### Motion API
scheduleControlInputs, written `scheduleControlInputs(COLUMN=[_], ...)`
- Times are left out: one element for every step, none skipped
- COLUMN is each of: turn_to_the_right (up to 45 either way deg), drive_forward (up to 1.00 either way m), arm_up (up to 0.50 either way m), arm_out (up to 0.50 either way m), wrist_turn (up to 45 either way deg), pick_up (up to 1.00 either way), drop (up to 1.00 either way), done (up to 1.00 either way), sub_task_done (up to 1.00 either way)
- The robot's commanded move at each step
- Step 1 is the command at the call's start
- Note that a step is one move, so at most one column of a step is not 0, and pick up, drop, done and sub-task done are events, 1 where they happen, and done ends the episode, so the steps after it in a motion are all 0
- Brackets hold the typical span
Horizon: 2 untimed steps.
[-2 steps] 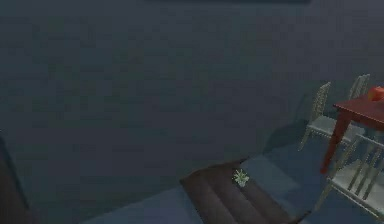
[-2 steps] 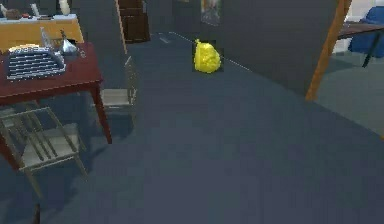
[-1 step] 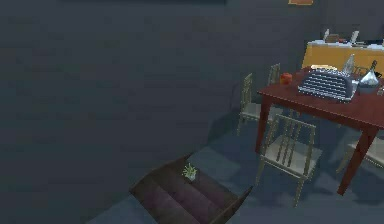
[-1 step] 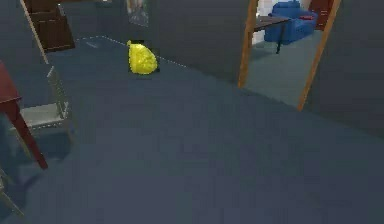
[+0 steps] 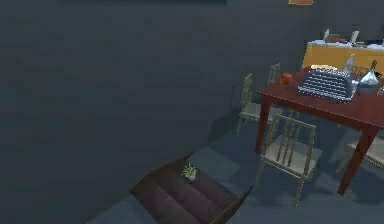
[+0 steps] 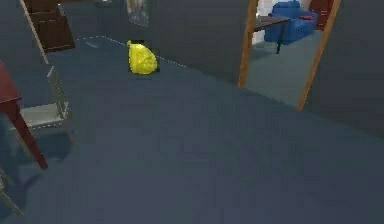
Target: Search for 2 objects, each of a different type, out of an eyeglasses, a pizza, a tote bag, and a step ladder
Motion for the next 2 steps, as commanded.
scheduleControlInputs(turn_to_the_right=[45.0,27.0], drive_forward=[0.0,0.0], arm_up=[0.0,0.0], arm_out=[0.0,0.0], wrist_turn=[0.0,0.0], pick_up=[0.0,0.0], drop=[0.0,0.0], done=[0.0,0.0], sub_task_done=[0.0,0.0])
